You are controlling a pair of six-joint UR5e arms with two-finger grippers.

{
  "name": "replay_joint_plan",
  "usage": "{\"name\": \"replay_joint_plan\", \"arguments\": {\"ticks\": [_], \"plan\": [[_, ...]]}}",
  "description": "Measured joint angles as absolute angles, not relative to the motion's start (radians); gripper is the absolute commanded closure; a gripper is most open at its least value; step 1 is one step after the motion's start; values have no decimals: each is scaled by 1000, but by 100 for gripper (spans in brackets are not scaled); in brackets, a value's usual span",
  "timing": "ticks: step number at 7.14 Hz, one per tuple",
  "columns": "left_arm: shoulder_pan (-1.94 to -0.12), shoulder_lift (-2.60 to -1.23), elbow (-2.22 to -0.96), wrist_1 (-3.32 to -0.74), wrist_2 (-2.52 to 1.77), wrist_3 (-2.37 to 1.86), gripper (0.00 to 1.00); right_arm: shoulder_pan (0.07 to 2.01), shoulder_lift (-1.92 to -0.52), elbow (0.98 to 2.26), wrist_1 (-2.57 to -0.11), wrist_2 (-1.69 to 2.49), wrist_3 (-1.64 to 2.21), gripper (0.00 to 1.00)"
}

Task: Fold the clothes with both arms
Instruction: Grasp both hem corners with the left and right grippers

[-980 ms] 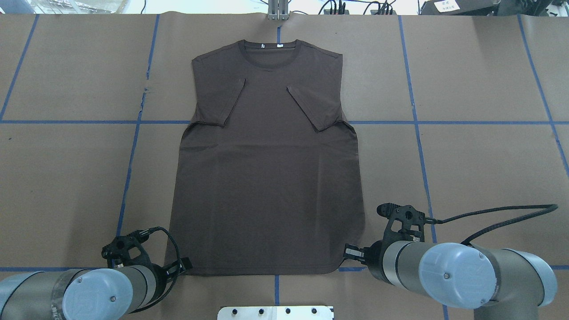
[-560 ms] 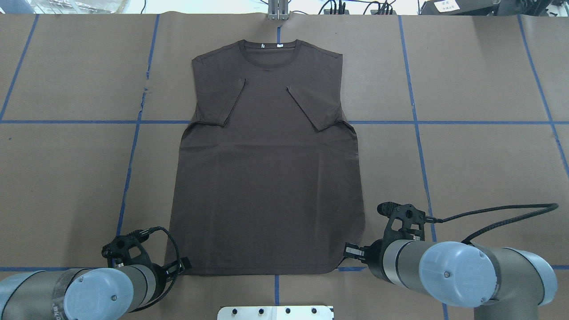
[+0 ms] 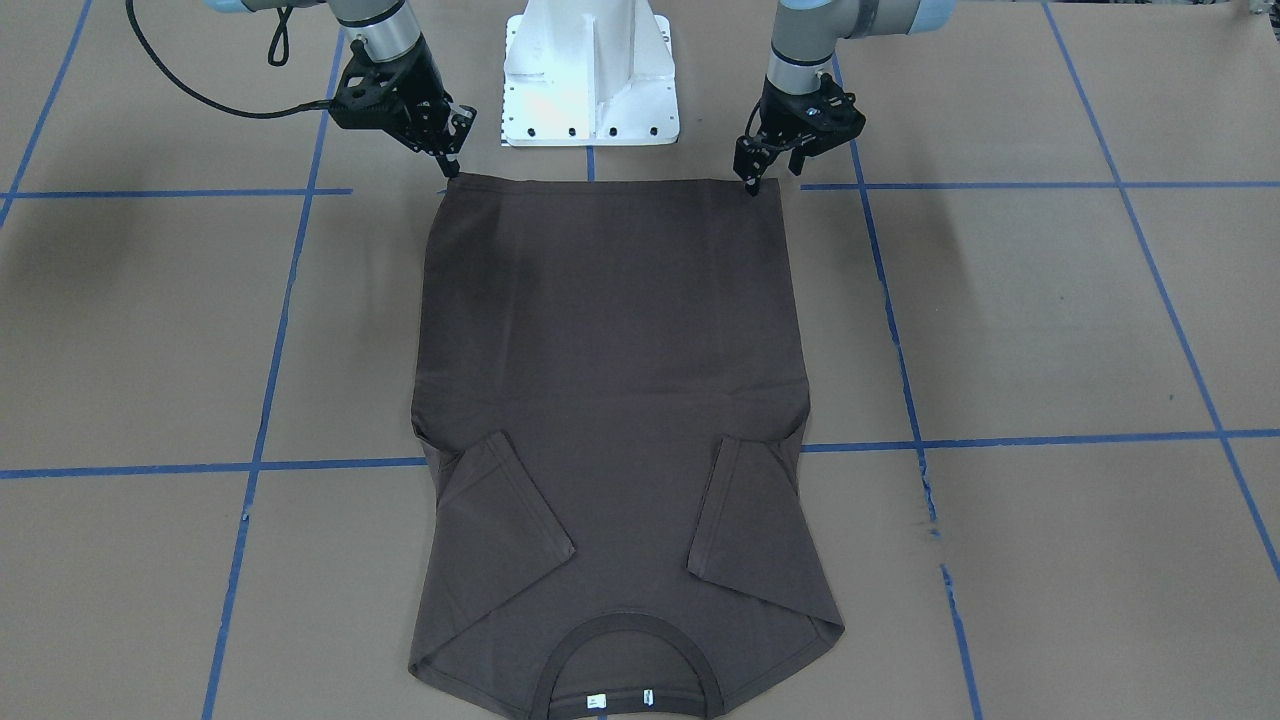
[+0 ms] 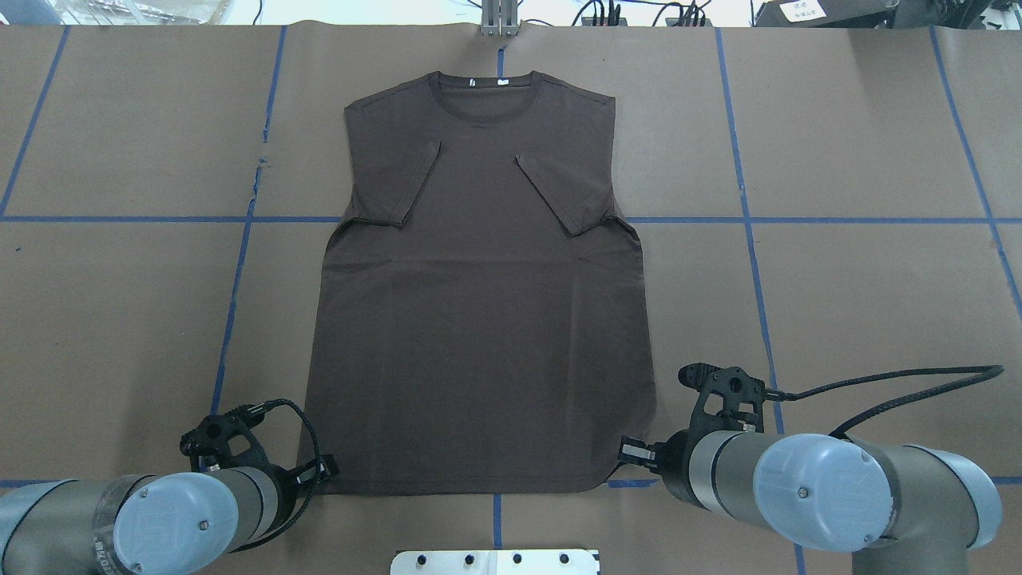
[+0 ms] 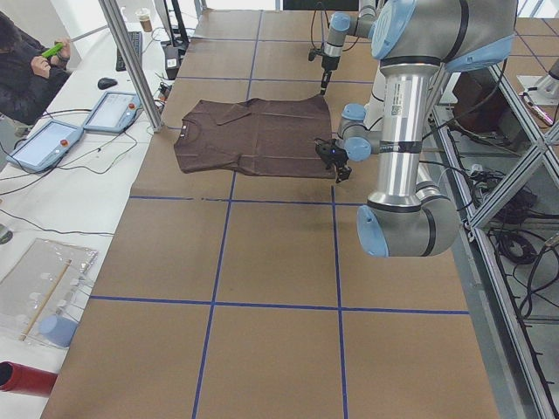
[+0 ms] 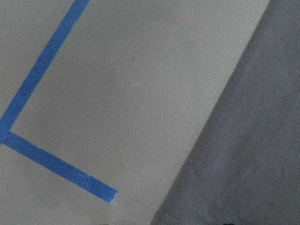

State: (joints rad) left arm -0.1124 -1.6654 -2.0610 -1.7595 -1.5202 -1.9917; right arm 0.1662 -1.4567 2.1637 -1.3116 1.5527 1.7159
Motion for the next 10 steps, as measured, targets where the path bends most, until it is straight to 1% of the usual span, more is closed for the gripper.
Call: {"name": "replay_joint_plan", "arguments": {"ticks": [1,2,3,4,10], "plan": [[-112,-1666,-2060,-1759,-1520,-1993,70,167,-1457,2164,-1312,1558,1716,100],[-111,-1666,-2059,-1759,-1520,-1994,87,167,-1457,2164,-1312,1561,1716,100],[-111,-1666,-2060,-1758,-1520,-1994,98,167,-1457,2164,-1312,1563,1716,100],[-112,-1666,-2059,-1758,-1520,-1994,100,168,-1457,2164,-1312,1564,1717,100],[-116,-1668,-2078,-1757,-1523,-1991,100,185,-1457,2172,-1312,1588,1715,100]]}}
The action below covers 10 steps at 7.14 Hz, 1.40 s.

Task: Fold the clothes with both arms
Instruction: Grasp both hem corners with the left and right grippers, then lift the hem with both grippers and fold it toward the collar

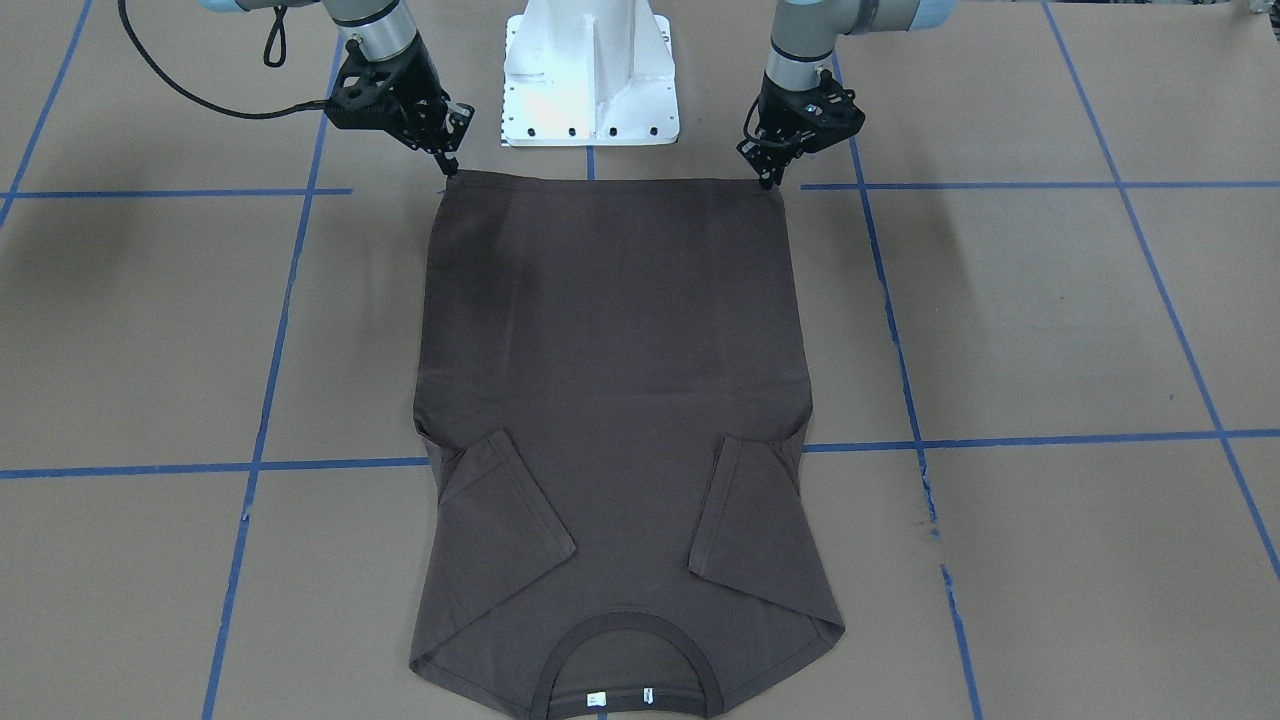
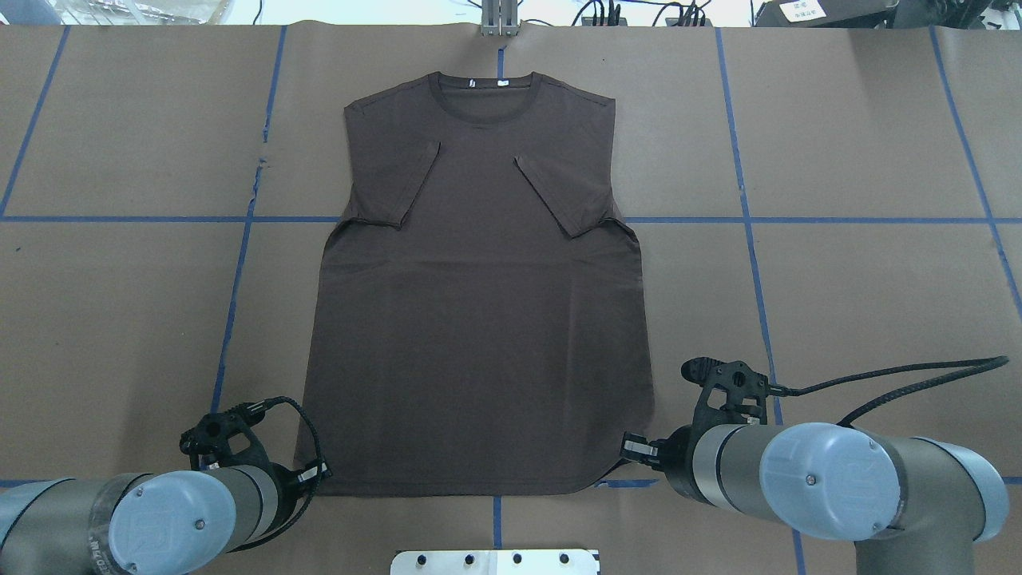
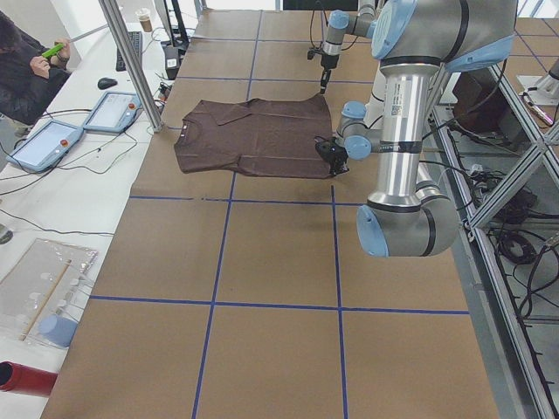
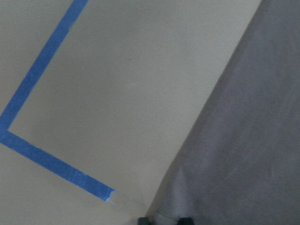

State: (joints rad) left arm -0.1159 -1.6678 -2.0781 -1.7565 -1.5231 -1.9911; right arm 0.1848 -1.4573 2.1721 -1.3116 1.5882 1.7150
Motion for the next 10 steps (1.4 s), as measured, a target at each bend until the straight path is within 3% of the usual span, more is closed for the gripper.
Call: {"name": "replay_joint_plan", "arguments": {"ticks": [2,4,7,10], "plan": [[-120,-1670,-2094,-1753,-1524,-1991,100,190,-1457,2173,-1312,1600,1715,100],[-125,-1667,-2191,-1729,-1526,-1989,100,226,-1473,2198,-1312,1699,1714,100],[12,-1665,-2383,-1614,-1530,-1947,100,207,-1551,2316,-1315,1890,1715,100],[69,-1666,-2440,-1573,-1535,-1845,100,194,-1594,2377,-1316,1935,1710,100]]}}
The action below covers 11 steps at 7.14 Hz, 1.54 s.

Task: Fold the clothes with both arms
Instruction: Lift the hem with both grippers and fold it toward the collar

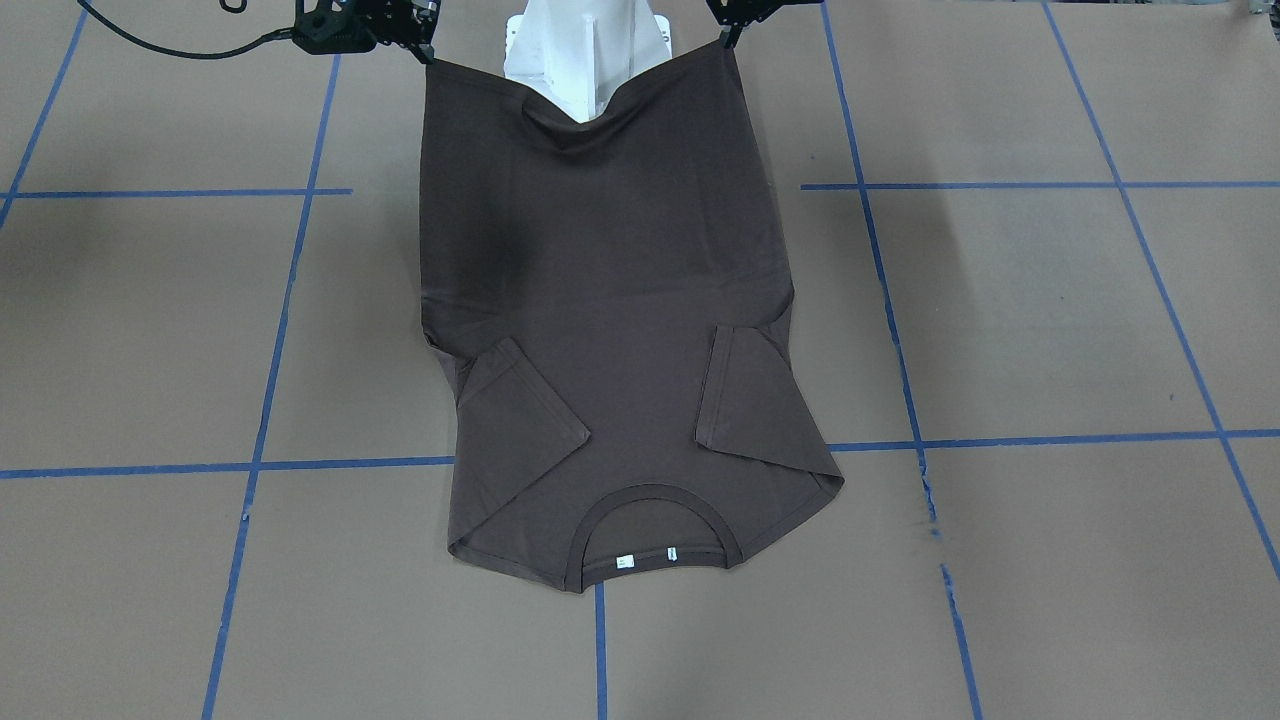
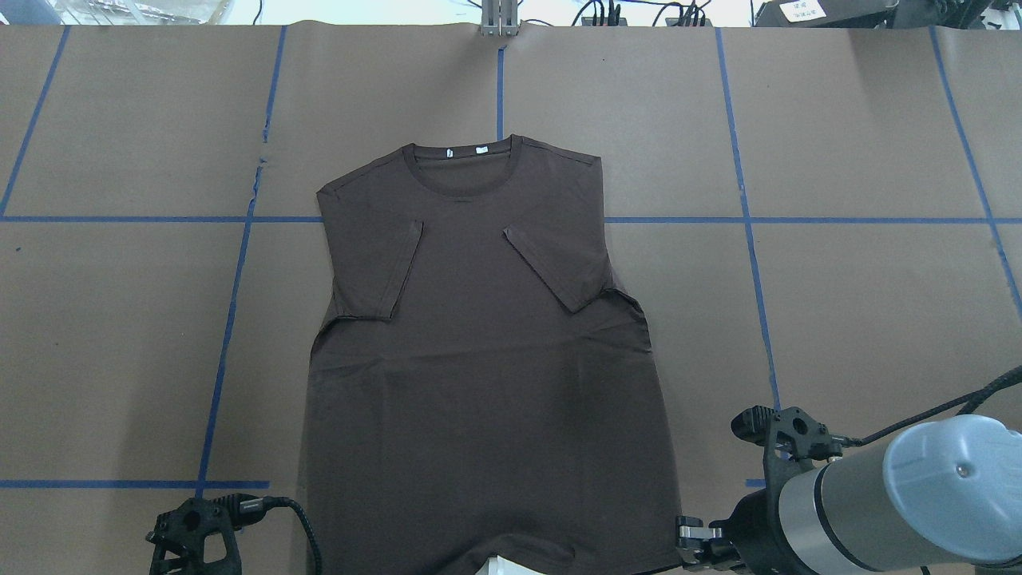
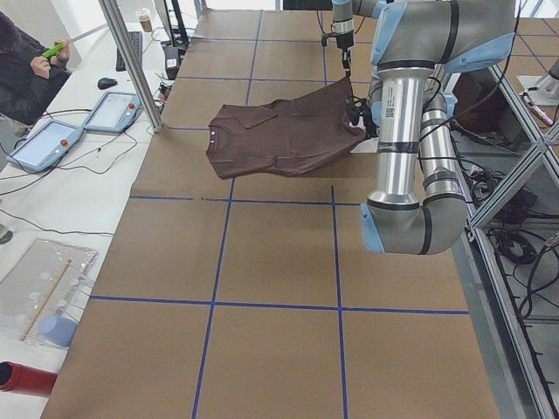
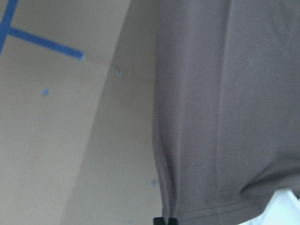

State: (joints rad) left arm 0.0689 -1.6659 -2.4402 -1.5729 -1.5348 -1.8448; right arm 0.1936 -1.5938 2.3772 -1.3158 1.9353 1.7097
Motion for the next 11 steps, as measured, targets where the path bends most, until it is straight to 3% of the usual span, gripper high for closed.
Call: {"name": "replay_joint_plan", "arguments": {"ticks": [3,5,7,11], "plan": [[-159,-1674,-2441,-1571,-1637,-1679,100,390,-1510,2314,-1313,1946,1591,100],[-345,-1715,-2402,-1570,-1680,-1579,100,544,-1389,2164,-1312,1949,1559,100],[-538,-1817,-2226,-1576,-1729,-1466,100,677,-1289,2000,-1314,1946,1491,100],[-736,-1958,-1859,-1734,-1740,-1304,100,769,-1072,1662,-1231,1938,1462,100]]}}
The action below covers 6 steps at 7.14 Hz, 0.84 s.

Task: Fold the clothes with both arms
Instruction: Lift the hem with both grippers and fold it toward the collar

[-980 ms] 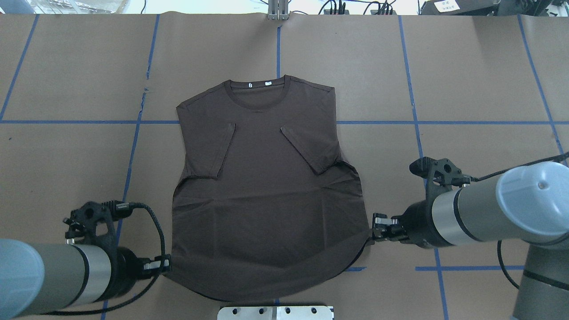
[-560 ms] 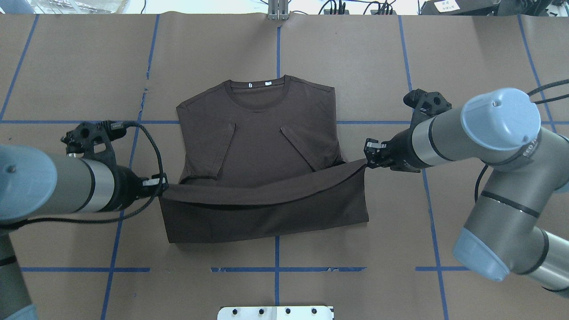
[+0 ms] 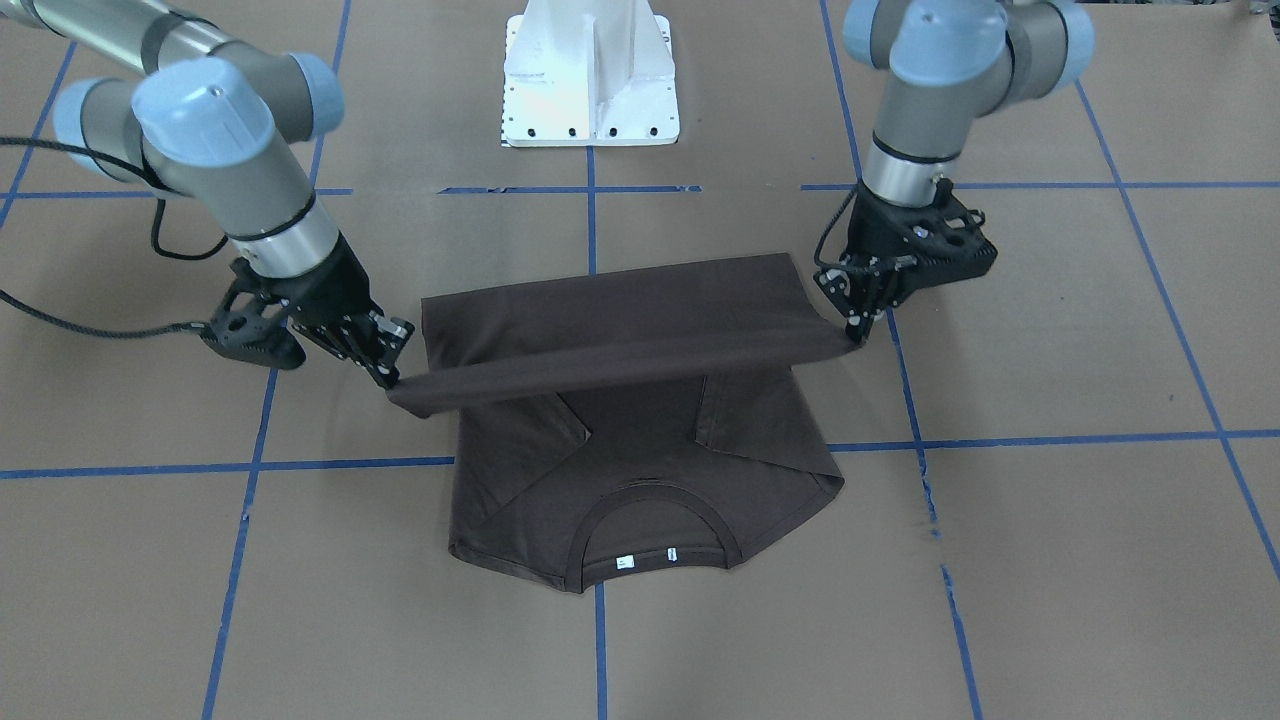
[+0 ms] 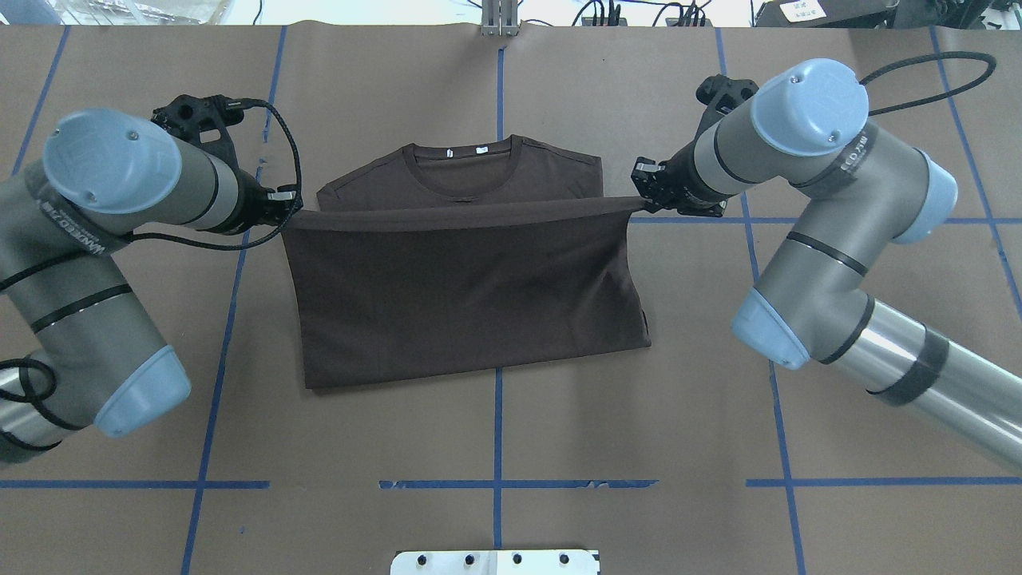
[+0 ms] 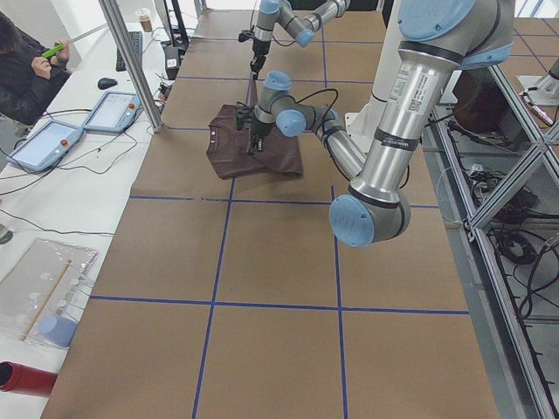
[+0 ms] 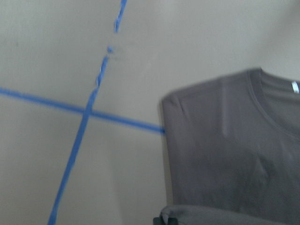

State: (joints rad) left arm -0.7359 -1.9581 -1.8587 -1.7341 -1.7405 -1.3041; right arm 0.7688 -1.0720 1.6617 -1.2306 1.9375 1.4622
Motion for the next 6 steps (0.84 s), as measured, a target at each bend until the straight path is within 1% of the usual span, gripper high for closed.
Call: {"name": "replay_joint_plan", "arguments": {"ticks": [2,3,5,6], "plan": [[-766,-2024,-1721,-1812,-1740,-1289,100,786,-986,1490,-1102,1934,1463,100],[-770,-2041,-1654,-1870,-1739,-1287,100,797,-944,1425,-1079,1932,1461,100],[-778,-2060,-1541,-1977,-1736,-1288,100,813,-886,1340,-1067,1926,1460,100],[-787,-2066,-1518,-1995,-1736,-1287,100,825,-878,1325,-1067,1924,1460,100]]}}
